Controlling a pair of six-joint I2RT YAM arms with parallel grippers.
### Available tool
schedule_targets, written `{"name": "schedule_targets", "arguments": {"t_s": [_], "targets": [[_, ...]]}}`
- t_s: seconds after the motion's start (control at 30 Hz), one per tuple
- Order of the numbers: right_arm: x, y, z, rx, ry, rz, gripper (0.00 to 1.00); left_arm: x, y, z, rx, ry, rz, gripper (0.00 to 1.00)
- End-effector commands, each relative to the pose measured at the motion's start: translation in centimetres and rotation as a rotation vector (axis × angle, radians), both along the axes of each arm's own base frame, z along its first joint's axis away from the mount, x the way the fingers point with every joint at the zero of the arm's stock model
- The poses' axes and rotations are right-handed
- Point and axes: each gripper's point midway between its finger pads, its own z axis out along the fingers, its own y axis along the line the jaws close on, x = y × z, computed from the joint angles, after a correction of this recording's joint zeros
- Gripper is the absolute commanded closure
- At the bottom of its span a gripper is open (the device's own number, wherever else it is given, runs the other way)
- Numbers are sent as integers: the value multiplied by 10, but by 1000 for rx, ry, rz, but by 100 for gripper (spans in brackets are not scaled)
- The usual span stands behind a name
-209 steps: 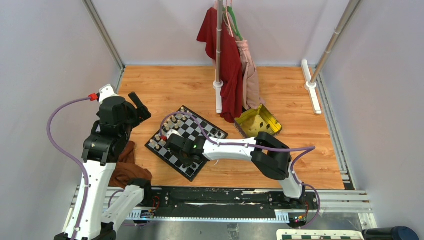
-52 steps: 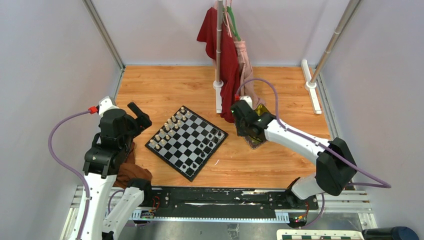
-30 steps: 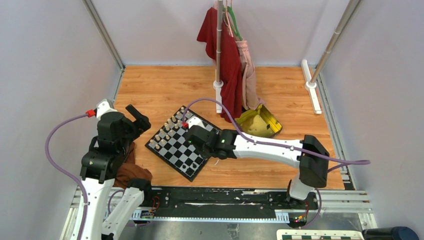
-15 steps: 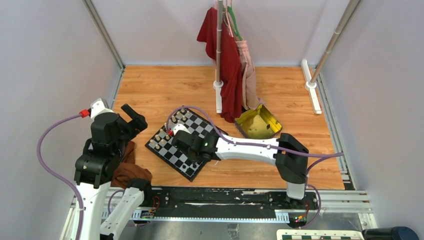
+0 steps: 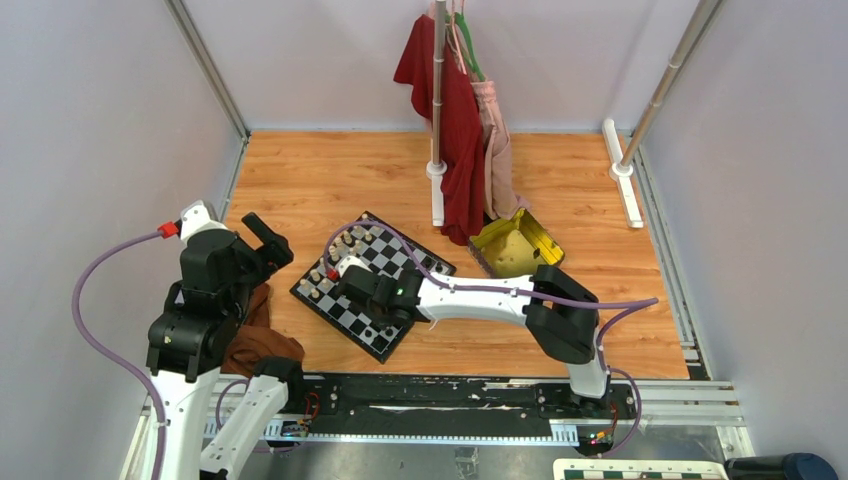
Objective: Set up the chess pieces on the board
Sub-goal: Place the chess piece on the chessboard.
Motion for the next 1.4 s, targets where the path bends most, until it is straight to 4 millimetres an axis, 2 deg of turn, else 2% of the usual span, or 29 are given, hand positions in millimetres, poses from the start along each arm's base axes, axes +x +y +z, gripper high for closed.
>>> {"name": "schedule_targets", "arguments": {"t_s": [0.0, 0.33, 1.07, 1.37], "targets": [[9, 4, -4, -6, -7, 11, 100, -7, 6, 2, 25, -1, 10, 0], [20, 0, -15, -16, 1, -3, 100, -7, 6, 3, 30, -1, 9, 0], [27, -7, -36, -41, 21, -18, 100, -4, 7, 1, 47, 16, 10, 0], [25, -10, -43, -58, 31, -17, 92, -3, 8, -1, 55, 23, 11, 0]]}}
